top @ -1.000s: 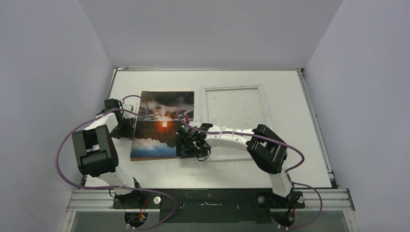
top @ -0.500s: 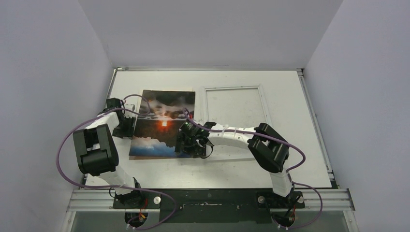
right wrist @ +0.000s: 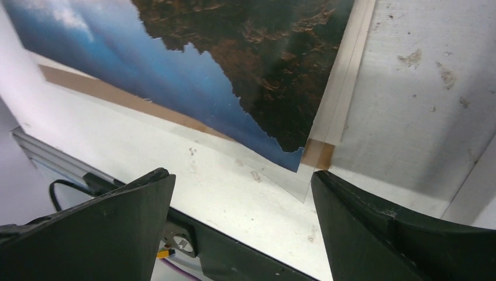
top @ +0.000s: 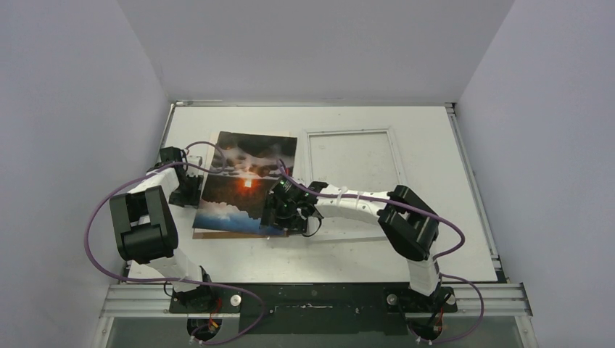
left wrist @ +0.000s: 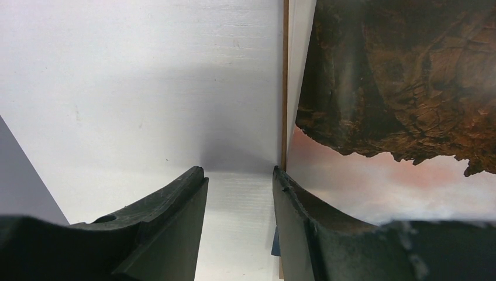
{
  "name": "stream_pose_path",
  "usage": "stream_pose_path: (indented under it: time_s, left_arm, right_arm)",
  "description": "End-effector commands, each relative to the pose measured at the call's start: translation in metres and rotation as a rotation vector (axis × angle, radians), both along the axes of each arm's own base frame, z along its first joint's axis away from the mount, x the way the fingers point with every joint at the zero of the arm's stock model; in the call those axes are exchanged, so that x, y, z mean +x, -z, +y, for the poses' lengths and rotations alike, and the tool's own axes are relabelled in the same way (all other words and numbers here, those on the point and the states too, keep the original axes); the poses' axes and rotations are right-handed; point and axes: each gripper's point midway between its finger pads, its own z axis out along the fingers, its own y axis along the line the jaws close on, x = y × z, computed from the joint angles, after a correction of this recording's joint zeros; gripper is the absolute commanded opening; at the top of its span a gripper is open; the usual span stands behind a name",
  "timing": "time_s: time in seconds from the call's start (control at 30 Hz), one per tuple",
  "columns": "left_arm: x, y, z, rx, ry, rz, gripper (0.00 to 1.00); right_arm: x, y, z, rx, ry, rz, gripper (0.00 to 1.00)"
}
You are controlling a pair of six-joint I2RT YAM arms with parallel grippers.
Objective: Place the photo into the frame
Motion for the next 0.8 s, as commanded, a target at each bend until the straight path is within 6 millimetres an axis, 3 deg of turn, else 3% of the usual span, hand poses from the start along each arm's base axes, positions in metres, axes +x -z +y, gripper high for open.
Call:
stream_pose_path:
  time_s: [0.0, 0.4, 0.63, 0.77]
  left_arm:
    - [-0.022, 0.021, -0.015, -0.06, 0.013, 0.095, 0.44]
    - [-0.023, 0.022, -0.015, -0.061, 0.012, 0.098, 0.43]
    - [-0.023, 0.022, -0.015, -0.061, 0.012, 0.098, 0.43]
    - [-0.023, 0.022, -0.015, -0.061, 0.013, 0.101, 0.43]
  right_arm:
    - [0.014, -0.07, 0.023, 0.188, 0.014, -0.114, 0.9]
    - [0.012, -0.067, 0.026, 0.245, 0.034, -0.095, 0.9]
    - [0.012, -0.055, 0.026, 0.334, 0.04, -0.062, 0.99]
    - [0.011, -0.057, 0.029, 0.378, 0.015, -0.071, 0.96]
